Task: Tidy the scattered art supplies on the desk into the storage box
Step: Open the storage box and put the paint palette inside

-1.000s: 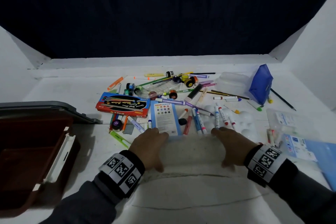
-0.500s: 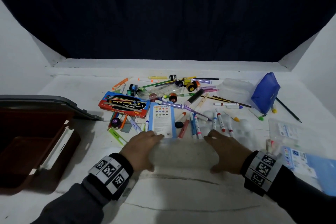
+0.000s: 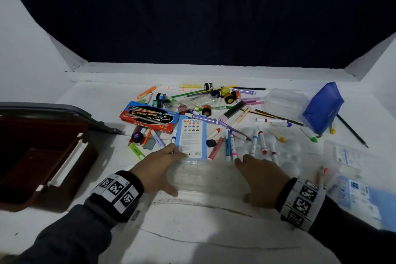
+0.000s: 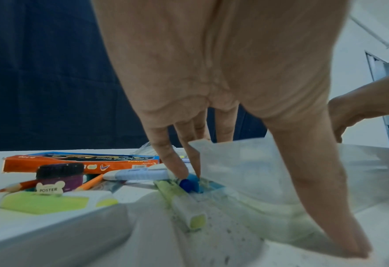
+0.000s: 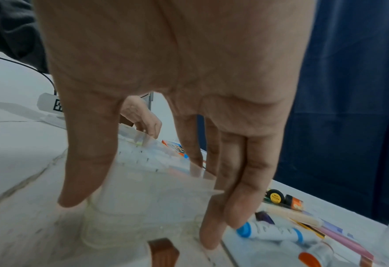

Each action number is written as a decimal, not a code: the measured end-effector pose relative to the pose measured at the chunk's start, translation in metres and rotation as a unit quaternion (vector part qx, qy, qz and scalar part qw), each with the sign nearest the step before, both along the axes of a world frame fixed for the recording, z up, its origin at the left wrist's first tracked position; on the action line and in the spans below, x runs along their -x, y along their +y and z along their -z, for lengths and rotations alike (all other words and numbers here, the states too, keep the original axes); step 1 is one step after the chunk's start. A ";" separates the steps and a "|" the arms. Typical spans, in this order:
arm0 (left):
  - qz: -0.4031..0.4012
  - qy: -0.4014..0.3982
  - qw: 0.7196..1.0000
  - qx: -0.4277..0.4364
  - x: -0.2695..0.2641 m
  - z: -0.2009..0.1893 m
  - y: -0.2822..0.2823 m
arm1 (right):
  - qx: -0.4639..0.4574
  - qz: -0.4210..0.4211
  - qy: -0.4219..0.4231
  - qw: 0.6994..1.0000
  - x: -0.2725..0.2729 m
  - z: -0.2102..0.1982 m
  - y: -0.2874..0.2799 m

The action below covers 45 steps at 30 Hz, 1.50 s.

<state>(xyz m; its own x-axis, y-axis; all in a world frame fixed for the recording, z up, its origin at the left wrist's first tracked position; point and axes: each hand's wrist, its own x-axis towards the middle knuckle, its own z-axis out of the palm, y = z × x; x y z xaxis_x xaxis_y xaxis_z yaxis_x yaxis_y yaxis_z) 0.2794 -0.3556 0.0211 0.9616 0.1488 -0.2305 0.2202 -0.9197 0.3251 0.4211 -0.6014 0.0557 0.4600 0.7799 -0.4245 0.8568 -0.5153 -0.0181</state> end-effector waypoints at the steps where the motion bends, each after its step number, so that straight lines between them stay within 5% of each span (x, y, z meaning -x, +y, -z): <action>1: 0.001 0.000 1.000 -0.001 -0.001 0.000 0.000 | 0.005 -0.004 -0.003 1.000 -0.001 0.000 0.001; 24: 0.000 0.019 1.000 -0.017 0.009 0.006 0.004 | 0.035 -0.069 -0.012 0.997 -0.027 0.004 0.011; 28: -0.061 -0.095 0.992 0.050 0.012 -0.007 0.033 | -0.028 -0.057 -0.018 0.998 -0.038 -0.016 0.028; 32: -0.116 -0.165 0.979 -0.037 0.007 -0.011 0.072 | -0.139 -0.057 -0.047 0.988 -0.058 -0.025 0.063; 40: -0.165 -0.013 0.974 -0.158 -0.010 0.009 0.092 | -0.237 -0.104 -0.091 0.962 -0.103 0.002 0.160; 45: -0.171 -0.008 0.975 -0.141 -0.014 0.015 0.096 | -0.175 -0.096 -0.077 0.977 -0.120 0.018 0.209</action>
